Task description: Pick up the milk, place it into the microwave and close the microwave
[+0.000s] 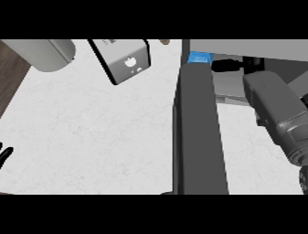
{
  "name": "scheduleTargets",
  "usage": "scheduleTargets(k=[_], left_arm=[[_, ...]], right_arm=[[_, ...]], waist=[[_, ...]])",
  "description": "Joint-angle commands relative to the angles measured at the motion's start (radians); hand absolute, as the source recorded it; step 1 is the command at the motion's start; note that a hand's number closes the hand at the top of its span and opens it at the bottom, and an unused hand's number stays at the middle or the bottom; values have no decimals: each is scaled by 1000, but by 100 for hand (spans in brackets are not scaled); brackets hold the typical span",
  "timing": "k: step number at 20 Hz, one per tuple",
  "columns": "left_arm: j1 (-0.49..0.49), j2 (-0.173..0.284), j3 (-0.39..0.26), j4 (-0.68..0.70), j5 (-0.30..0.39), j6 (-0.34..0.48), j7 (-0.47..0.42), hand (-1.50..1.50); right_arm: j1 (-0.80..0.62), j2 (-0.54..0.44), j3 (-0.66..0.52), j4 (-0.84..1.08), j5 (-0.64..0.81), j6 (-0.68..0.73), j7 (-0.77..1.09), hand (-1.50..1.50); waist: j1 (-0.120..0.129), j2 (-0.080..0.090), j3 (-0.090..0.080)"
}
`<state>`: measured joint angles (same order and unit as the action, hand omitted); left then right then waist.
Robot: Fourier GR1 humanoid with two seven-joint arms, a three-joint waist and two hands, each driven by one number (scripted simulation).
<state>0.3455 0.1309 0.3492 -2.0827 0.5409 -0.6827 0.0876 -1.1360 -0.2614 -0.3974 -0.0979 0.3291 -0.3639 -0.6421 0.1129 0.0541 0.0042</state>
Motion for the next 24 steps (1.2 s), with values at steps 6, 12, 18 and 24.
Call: scheduleTargets(k=[6, 12, 18, 24], left_arm=[[27, -76, -133, 48, -112, -115, -50, -150], [-18, -73, -206, 81, -191, -146, -20, -150], [-51, -129, -260, 149, -360, -155, -94, -150], [-137, -130, -352, 277, -502, -81, -164, -150]], right_arm=[[90, -8, -50, -1, -67, 308, -99, -150], [158, 63, -98, -7, -136, 478, -157, -150], [296, 112, -70, -47, -143, 580, -234, -150], [429, 223, -9, -99, -124, 548, -283, -150]], waist=[[-50, -25, -1], [-88, -42, -3], [-106, -53, -4], [-135, -63, -6]])
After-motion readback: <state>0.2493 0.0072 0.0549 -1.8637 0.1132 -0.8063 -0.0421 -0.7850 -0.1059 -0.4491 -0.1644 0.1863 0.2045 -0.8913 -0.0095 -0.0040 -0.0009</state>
